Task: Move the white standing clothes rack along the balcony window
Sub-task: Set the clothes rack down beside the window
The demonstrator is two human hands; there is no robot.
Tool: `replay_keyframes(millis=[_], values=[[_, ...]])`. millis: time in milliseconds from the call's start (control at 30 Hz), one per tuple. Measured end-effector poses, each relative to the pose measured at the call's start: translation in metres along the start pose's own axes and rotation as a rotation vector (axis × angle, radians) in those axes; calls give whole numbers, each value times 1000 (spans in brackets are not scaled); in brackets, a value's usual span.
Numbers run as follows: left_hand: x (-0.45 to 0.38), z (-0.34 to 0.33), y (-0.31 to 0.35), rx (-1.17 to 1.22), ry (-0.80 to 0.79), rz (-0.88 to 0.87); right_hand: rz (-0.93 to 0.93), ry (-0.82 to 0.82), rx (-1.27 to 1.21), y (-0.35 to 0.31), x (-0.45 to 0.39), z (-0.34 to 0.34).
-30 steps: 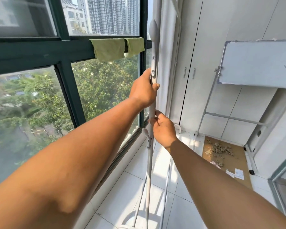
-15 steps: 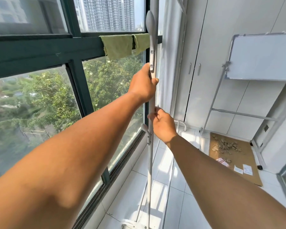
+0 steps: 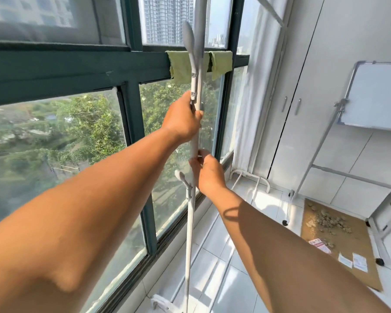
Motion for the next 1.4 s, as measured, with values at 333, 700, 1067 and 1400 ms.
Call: replay_keyframes(millis=[333, 700, 1067, 1400], values=[[-20, 22, -37, -14, -41, -20, 45, 15, 158, -9, -22, -38], [-36, 41, -64, 86, -114, -61, 125, 96, 186, -13, -34, -67], [-41, 41, -66, 139, -142, -85, 62, 85, 286, -14, -36, -64], [-32, 53, -52, 180, -277, -75, 36, 108, 302, -39, -37, -66]])
Point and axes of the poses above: each hand's wrist, its own x-axis away from the middle knuckle, its own z-axis out of the back of the hand, y = z × x, the point moved 4 cm from there along -x, towards the middle knuckle, and after that the axes turned 12 degrees about -y, right-handed, at the moved point
